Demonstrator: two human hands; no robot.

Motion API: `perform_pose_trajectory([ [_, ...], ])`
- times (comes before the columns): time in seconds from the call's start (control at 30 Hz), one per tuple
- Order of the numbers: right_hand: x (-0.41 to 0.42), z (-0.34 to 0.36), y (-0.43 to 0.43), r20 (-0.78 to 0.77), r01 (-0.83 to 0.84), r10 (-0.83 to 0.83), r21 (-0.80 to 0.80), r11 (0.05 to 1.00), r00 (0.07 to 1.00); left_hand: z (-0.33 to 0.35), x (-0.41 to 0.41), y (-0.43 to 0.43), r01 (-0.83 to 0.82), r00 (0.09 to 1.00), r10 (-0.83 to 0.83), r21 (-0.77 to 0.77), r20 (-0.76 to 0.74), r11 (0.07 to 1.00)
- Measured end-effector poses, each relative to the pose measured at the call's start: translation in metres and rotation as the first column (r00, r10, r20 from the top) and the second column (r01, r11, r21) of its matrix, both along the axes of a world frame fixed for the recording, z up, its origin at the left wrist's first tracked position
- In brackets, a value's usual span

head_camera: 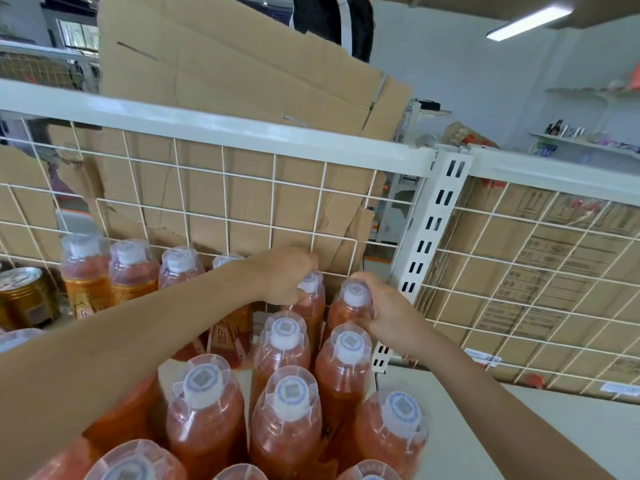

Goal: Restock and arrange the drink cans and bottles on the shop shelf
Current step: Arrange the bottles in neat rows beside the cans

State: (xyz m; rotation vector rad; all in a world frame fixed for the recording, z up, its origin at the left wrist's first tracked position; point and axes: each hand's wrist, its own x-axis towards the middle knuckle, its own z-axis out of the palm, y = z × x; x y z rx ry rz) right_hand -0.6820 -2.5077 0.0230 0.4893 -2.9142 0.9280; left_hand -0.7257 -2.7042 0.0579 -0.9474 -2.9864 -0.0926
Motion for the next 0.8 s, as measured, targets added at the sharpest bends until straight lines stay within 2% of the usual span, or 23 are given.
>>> perform_pose_trajectory([
  [0.13,-0.014,0.006,-0.008,0.065,-0.037,0.034,0.042,0.998,0.997,0.002,-0.007,-0.011,0.037,0.999,-0.038,-0.044,-0.03,0.998],
  [0.3,-0.02,0.006,-0.015,0.105,-0.031,0.03,0.009,0.999,0.994,0.002,-0.007,-0.021,0.095,0.995,-0.096,-0.036,-0.021,0.995],
  [0.4,-0.018,0.003,-0.013,0.103,-0.016,0.018,-0.015,1.0,0.995,0.011,0.003,-0.026,0.189,0.981,-0.184,0.099,-0.057,0.977],
  [0.47,-0.013,0.005,-0.01,0.116,0.004,-0.004,0.004,1.0,0.993,0.023,0.017,-0.029,0.252,0.964,-0.266,0.225,0.032,0.941],
  [0.53,-0.004,0.01,-0.008,0.046,0.061,-0.065,0.086,0.994,0.997,0.03,0.03,-0.032,0.271,0.914,-0.337,0.28,0.225,0.921],
  [0.63,0.017,0.024,-0.006,-0.225,0.118,-0.083,0.146,0.982,0.971,0.023,0.037,-0.037,0.291,0.862,-0.347,0.2,0.369,0.936],
  [0.67,0.026,0.03,-0.007,-0.239,0.088,-0.056,0.128,0.988,0.969,0.02,0.038,-0.039,0.297,0.855,-0.35,0.192,0.383,0.935],
  [0.7,0.034,0.035,-0.009,-0.182,0.038,-0.016,0.119,0.992,0.983,0.017,0.038,-0.04,0.306,0.85,-0.361,0.199,0.384,0.931],
  [0.8,0.051,0.044,-0.016,0.124,-0.12,0.098,0.183,0.976,0.987,0.011,0.039,-0.041,0.335,0.865,-0.381,0.19,0.325,0.923],
])
